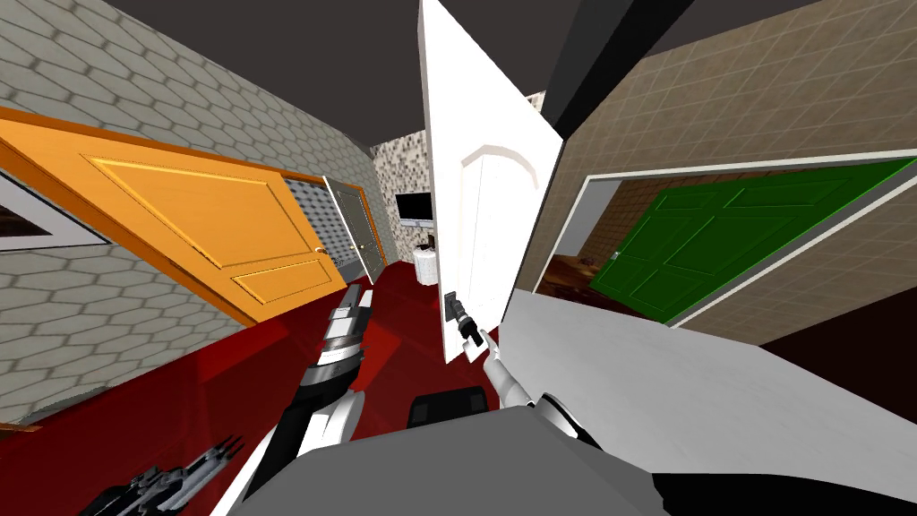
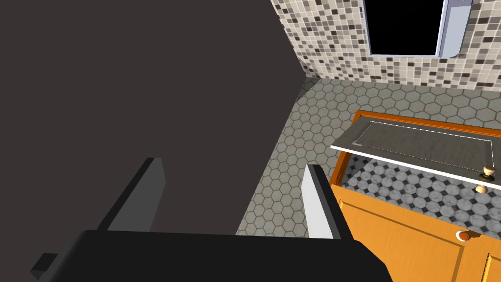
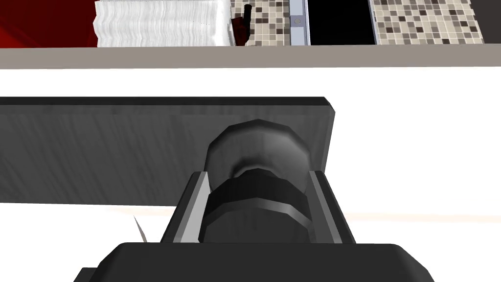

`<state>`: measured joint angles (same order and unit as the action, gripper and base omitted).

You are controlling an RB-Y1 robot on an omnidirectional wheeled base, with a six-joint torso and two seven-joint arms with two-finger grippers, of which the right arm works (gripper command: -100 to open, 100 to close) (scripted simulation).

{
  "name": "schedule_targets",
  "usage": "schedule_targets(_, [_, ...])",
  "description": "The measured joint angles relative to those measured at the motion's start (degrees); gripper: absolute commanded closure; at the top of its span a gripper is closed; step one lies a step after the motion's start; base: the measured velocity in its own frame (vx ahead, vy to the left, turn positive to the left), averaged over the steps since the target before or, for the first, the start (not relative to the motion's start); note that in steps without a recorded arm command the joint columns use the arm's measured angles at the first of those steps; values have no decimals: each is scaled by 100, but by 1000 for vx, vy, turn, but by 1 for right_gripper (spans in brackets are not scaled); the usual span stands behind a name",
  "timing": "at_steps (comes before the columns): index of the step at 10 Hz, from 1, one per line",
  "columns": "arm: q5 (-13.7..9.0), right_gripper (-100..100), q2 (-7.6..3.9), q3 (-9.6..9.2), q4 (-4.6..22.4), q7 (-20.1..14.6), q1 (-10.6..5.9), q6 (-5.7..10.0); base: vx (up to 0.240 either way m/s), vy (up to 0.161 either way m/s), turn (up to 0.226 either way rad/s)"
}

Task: Push the door open

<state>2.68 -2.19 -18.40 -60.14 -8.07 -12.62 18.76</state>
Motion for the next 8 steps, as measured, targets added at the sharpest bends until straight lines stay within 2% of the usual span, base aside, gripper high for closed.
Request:
schedule_targets(2, [-12,100,32,107,11,37,-19,9,86,97,-38])
schedule_targets(4, [-30,100,-17,191,61,54,-13,16,121,162,-77])
schedule_targets(5, [-37,100,-23,261,119,81,-21,54,128,181,-86])
schedule_targets(8, [-67,100,-44,488,107,156,9,32,163,184,-80])
